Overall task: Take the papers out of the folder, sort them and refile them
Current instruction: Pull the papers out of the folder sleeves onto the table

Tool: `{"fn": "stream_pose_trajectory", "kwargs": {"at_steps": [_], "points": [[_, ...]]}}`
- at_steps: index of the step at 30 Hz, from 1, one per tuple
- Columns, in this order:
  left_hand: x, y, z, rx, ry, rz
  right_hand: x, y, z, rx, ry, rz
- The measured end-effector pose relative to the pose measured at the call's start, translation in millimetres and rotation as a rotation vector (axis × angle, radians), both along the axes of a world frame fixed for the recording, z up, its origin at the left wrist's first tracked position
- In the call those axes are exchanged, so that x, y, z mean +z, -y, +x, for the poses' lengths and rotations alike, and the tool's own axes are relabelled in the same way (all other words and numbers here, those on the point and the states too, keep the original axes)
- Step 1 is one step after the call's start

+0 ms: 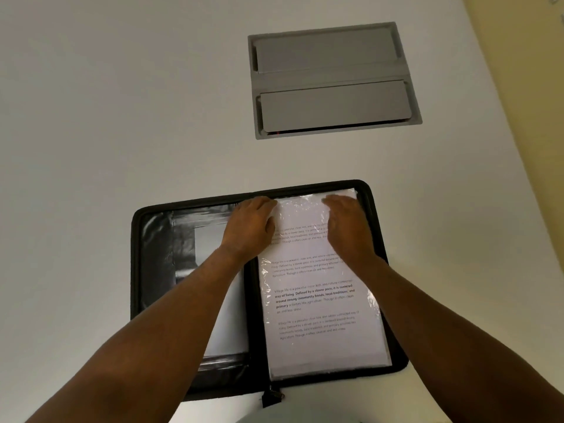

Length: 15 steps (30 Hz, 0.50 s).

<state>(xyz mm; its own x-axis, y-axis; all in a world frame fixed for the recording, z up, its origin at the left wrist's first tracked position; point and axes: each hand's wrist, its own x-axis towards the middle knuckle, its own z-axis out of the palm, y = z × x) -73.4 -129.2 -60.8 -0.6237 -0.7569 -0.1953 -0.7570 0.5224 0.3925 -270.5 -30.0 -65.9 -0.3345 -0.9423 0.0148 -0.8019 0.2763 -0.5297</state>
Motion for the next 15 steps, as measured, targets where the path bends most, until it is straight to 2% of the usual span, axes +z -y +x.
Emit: {"fn": "stream_pose_trajectory", "kwargs": {"at_steps": [5,15], "points": [[-15,11,-6,-0.004,-0.007,-0.081,-6,21,-24,-0.032,0.031,0.099],[-23,20,-15,0.005,-0.127,-0.145,4,42,-33,0.23,-0.04,0.118]]}}
